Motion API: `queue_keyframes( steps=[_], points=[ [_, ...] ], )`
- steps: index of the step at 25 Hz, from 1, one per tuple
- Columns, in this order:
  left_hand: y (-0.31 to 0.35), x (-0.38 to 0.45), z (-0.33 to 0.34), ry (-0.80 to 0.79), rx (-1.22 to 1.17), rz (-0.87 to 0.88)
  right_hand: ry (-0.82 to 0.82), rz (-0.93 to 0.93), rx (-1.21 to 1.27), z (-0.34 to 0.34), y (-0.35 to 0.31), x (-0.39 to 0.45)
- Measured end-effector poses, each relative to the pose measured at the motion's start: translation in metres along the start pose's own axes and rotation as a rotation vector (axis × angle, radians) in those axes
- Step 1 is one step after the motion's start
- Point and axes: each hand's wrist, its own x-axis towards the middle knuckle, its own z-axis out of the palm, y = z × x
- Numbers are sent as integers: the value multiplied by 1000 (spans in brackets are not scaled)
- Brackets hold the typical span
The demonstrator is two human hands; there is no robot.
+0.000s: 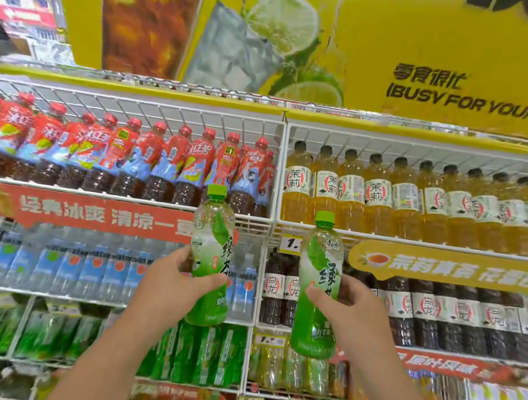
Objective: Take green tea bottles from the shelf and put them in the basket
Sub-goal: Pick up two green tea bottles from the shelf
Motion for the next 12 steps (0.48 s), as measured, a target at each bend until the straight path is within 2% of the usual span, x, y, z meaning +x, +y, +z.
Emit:
queue_keyframes(
  steps=[5,12],
  points=[
    [5,-21,22,55,42,-37,-57,-5,9,-21,-2,-1],
    [0,-59,29,164,39,-96,-227,-28,28,-18,0,6]
  ],
)
